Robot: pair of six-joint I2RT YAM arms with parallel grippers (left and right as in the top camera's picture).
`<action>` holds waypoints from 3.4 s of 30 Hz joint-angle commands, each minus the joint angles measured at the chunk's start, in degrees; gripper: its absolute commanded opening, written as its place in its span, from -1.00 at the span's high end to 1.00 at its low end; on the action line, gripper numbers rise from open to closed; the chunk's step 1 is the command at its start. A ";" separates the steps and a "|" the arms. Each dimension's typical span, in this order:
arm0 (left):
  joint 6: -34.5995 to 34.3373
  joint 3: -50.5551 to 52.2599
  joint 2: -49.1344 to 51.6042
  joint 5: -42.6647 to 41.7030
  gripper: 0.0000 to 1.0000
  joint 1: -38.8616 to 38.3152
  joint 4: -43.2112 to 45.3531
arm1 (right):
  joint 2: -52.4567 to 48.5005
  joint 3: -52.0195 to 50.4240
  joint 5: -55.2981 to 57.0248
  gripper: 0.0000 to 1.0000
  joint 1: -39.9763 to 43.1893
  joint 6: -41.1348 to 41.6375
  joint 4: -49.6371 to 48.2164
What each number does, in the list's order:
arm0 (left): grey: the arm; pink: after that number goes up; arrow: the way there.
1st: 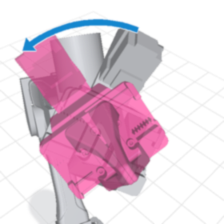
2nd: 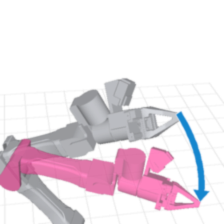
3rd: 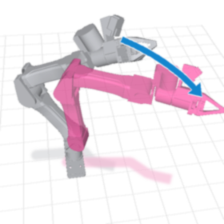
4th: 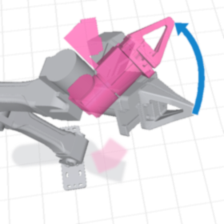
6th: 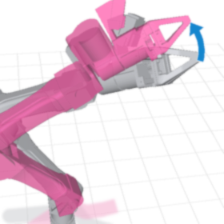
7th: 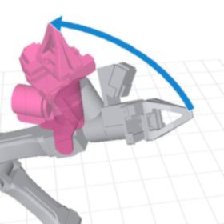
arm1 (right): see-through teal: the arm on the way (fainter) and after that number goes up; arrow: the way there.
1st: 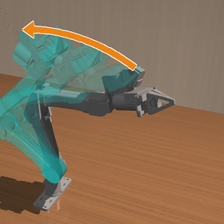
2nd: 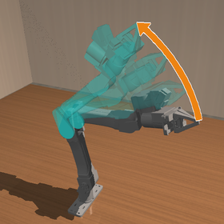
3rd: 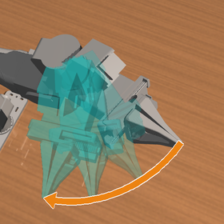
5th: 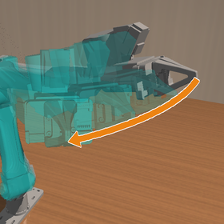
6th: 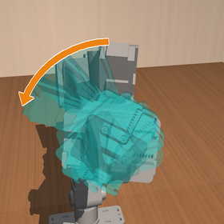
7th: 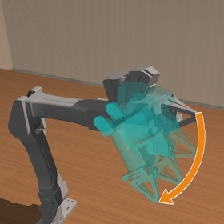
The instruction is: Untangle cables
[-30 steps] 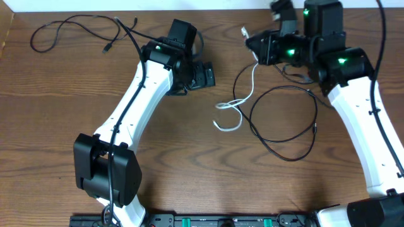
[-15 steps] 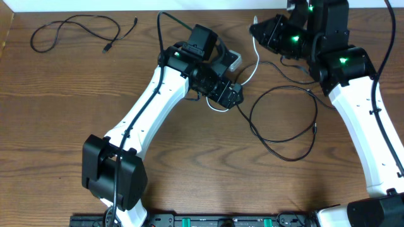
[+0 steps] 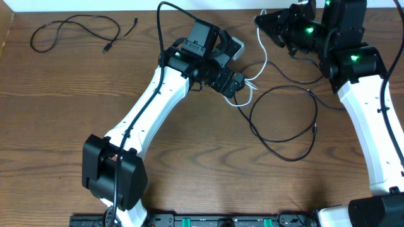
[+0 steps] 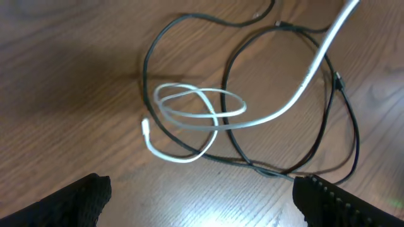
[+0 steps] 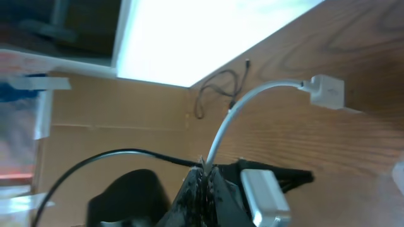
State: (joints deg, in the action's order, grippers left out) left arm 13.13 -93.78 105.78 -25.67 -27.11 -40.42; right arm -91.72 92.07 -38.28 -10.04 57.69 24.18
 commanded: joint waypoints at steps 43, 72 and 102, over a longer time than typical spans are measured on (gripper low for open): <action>-0.55 -0.44 -0.17 -9.92 0.04 -2.75 9.11 | 0.44 0.07 -10.29 0.98 2.89 17.31 -7.34; -8.55 -0.55 -1.20 -14.75 0.85 2.82 9.31 | 0.42 0.07 -7.06 0.38 9.33 11.80 2.12; -43.89 -0.96 -16.63 -12.46 0.85 15.87 28.02 | 0.42 0.04 3.91 -0.37 9.20 -3.82 20.72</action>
State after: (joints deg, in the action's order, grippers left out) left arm -21.17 -93.78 90.26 -38.54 -12.49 -14.15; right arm -91.72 92.07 -35.59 -0.93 55.75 44.36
